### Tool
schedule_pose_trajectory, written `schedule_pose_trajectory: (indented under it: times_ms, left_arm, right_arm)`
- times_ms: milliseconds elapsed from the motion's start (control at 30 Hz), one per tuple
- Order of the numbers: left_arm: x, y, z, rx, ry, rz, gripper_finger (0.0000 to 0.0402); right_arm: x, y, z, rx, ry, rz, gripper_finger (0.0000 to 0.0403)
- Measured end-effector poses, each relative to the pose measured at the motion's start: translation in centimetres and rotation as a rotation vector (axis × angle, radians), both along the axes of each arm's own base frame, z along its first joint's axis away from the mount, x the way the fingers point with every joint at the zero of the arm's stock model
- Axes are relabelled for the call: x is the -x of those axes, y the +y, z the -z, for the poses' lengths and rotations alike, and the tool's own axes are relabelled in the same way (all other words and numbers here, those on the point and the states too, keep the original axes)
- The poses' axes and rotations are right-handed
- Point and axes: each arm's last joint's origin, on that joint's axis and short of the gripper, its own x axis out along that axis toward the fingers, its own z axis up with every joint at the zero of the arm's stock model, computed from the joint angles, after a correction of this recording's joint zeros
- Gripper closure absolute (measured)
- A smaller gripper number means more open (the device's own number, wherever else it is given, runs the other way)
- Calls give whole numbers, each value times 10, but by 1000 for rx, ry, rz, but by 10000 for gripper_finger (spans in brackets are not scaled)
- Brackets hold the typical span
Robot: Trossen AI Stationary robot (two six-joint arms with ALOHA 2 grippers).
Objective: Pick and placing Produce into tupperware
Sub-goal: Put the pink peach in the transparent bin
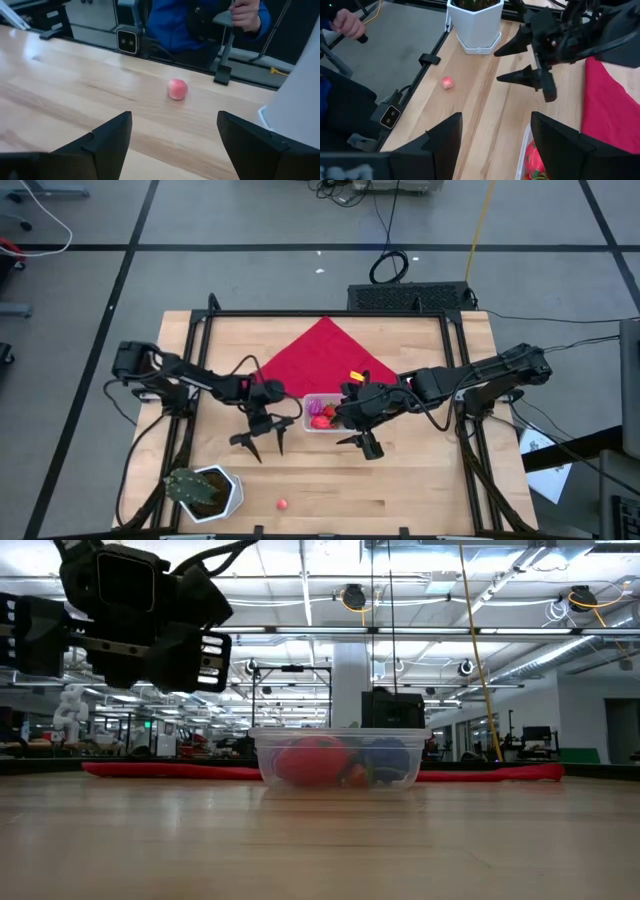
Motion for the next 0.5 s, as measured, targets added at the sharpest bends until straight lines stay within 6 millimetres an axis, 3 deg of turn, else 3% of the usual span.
schedule_pose_trajectory:
  times_ms: [300,500]
  left_arm:
    - [-10,-18,20,21,-54,83,105]
    - [-12,-19,33,13,-73,104,105]
  right_arm:
    - [0,0,0,0,0,0,174]
    - [-1,0,-1,-3,-11,0,174]
